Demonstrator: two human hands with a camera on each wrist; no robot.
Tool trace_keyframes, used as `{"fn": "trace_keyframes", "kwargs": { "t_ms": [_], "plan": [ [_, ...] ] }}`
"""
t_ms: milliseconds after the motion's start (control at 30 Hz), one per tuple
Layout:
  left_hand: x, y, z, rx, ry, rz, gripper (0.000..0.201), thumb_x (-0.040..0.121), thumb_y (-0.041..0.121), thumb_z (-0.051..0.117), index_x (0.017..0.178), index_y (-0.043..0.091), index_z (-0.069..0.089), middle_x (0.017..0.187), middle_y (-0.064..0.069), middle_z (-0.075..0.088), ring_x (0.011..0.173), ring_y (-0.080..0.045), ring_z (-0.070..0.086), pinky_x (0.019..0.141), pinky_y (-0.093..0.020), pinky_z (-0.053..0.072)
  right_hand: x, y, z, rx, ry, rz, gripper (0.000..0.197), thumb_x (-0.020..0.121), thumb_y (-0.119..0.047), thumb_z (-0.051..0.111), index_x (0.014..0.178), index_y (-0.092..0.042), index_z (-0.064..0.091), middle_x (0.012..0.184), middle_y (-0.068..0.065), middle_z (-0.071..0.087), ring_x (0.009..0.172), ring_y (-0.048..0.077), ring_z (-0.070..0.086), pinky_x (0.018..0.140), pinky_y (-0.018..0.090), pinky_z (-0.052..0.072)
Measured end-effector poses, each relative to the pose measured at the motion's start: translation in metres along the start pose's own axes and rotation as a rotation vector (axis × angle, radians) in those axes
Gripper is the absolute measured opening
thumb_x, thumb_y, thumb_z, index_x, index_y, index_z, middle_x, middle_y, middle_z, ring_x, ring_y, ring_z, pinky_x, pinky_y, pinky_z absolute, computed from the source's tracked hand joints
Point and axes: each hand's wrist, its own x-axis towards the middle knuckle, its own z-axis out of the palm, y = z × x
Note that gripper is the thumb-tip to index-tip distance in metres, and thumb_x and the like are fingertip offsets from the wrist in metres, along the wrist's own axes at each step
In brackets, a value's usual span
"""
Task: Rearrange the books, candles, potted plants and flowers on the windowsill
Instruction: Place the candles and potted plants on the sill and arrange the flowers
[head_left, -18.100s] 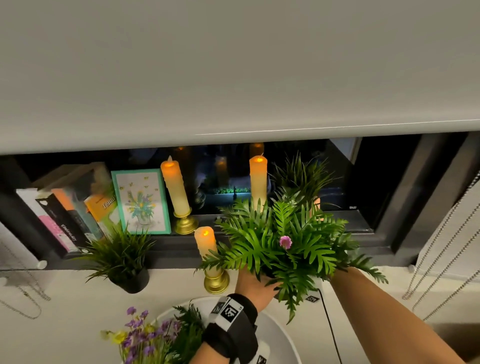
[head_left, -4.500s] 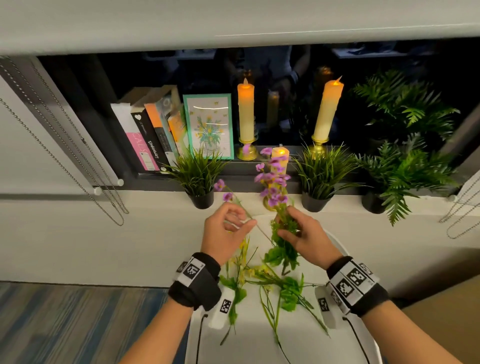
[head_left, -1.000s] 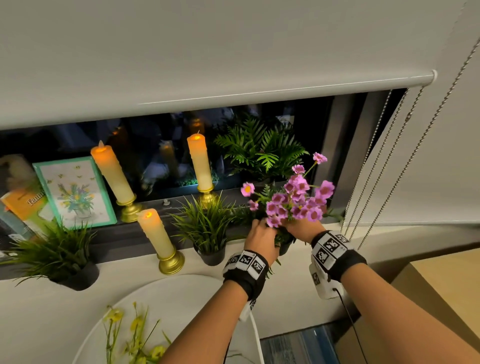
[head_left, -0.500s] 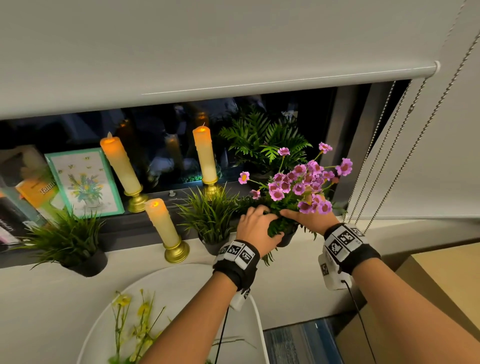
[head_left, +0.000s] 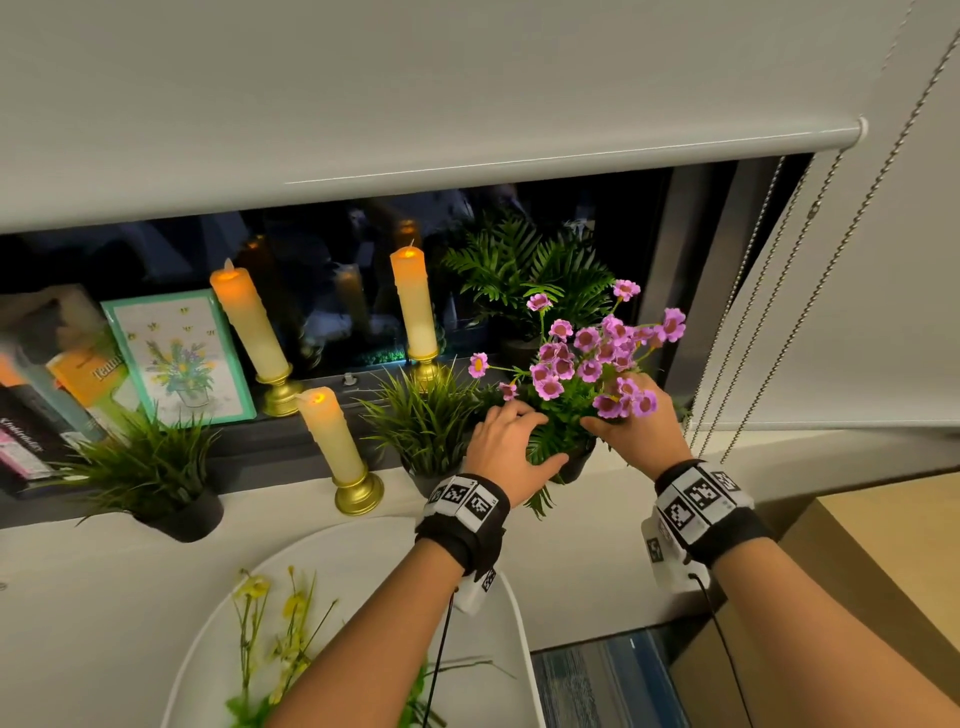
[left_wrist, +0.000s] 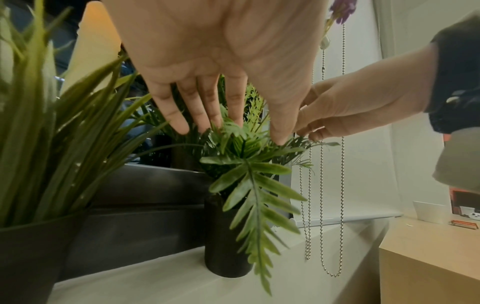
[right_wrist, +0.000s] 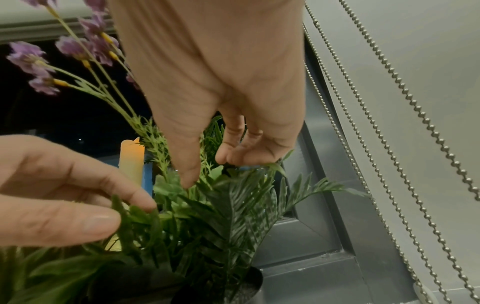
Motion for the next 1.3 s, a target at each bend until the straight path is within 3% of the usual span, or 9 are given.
{"fn": "trace_keyframes", "kwargs": {
  "t_ms": [200, 333, 533, 600, 700, 867, 1000, 1167, 1300],
  "plan": [
    [-0.008, -0.002, -0.006, -0.049, 0.017, 0.016, 0.049, 0.081, 0.042, 0.066, 0.124, 0.019, 0.058, 0.124, 0.002, 0.051, 0.112, -0.018, 0.045, 0.094, -0.037, 0.044, -0.012, -0.004, 0.003, -0.004, -0.038, 0.066, 0.017, 0.083, -0.026, 0.069, 0.083, -0.009, 0.064, 0.079, 0.005, 0.06, 0.075, 0.021, 0.057, 0.067, 0.023, 0.039],
    [-0.017, -0.006, -0.012, -0.095, 0.037, 0.047, 0.042, 0.084, 0.032, 0.065, 0.122, 0.016, 0.059, 0.122, 0.001, 0.05, 0.111, -0.017, 0.045, 0.094, -0.036, 0.045, -0.018, -0.01, 0.01, 0.022, -0.088, 0.12, 0.031, 0.083, -0.029, 0.068, 0.06, -0.017, 0.051, 0.064, 0.0, 0.055, 0.067, 0.02, 0.058, 0.058, 0.023, 0.04],
    [-0.043, -0.022, -0.034, -0.19, 0.044, 0.075, 0.029, 0.087, 0.021, 0.061, 0.115, 0.015, 0.063, 0.119, 0.002, 0.051, 0.11, -0.014, 0.05, 0.09, -0.031, 0.047, -0.032, -0.022, 0.021, 0.077, -0.177, 0.182, 0.025, 0.08, -0.028, 0.071, 0.064, -0.019, 0.053, 0.063, -0.003, 0.056, 0.064, 0.016, 0.056, 0.06, 0.027, 0.045],
    [-0.054, -0.03, -0.042, -0.224, 0.051, 0.082, 0.025, 0.087, 0.019, 0.061, 0.111, 0.014, 0.064, 0.113, 0.002, 0.054, 0.101, -0.012, 0.054, 0.086, -0.029, 0.049, -0.038, -0.029, 0.024, 0.088, -0.202, 0.171, 0.025, 0.079, -0.028, 0.072, 0.064, -0.018, 0.054, 0.065, -0.001, 0.059, 0.067, 0.018, 0.058, 0.063, 0.031, 0.049],
    [-0.076, -0.051, -0.054, -0.274, 0.061, 0.058, 0.015, 0.086, 0.013, 0.062, 0.1, 0.014, 0.068, 0.101, 0.001, 0.061, 0.085, -0.008, 0.059, 0.077, -0.03, 0.054, -0.047, -0.048, 0.03, 0.118, -0.294, 0.094, 0.025, 0.081, -0.026, 0.071, 0.065, -0.015, 0.056, 0.061, -0.003, 0.056, 0.06, 0.011, 0.053, 0.057, 0.022, 0.039],
    [-0.135, -0.102, -0.067, -0.288, 0.079, -0.094, 0.009, 0.085, 0.009, 0.062, 0.087, 0.013, 0.07, 0.088, 0.005, 0.063, 0.073, -0.006, 0.06, 0.073, -0.028, 0.054, -0.064, -0.089, 0.054, 0.165, -0.491, -0.071, 0.026, 0.079, -0.026, 0.073, 0.064, -0.017, 0.054, 0.058, -0.005, 0.051, 0.054, 0.007, 0.045, 0.052, 0.019, 0.033],
    [-0.203, -0.154, -0.062, -0.258, -0.04, -0.346, 0.013, 0.084, 0.007, 0.06, 0.085, 0.016, 0.07, 0.09, 0.005, 0.064, 0.071, -0.008, 0.06, 0.075, -0.031, 0.054, -0.081, -0.118, 0.095, 0.121, -0.654, -0.189, 0.018, 0.08, -0.03, 0.07, 0.073, -0.018, 0.059, 0.069, -0.004, 0.055, 0.059, 0.005, 0.047, 0.055, 0.016, 0.034],
    [-0.268, -0.213, -0.052, -0.165, -0.283, -0.64, 0.013, 0.083, 0.01, 0.06, 0.082, 0.02, 0.067, 0.093, 0.0, 0.066, 0.08, -0.018, 0.062, 0.081, -0.033, 0.054, -0.114, -0.132, 0.177, -0.043, -0.933, -0.218, 0.007, 0.081, -0.027, 0.064, 0.083, -0.02, 0.064, 0.089, -0.002, 0.063, 0.084, 0.018, 0.06, 0.077, 0.028, 0.049],
    [-0.303, -0.246, -0.042, -0.152, -0.391, -0.823, 0.019, 0.085, 0.013, 0.058, 0.102, 0.016, 0.065, 0.106, -0.004, 0.067, 0.095, -0.02, 0.064, 0.087, -0.026, 0.051, -0.154, -0.115, 0.229, -0.287, -1.076, -0.135, 0.029, 0.086, -0.026, 0.057, 0.113, -0.015, 0.059, 0.12, 0.005, 0.06, 0.109, 0.027, 0.059, 0.089, 0.031, 0.049]
  ]
}}
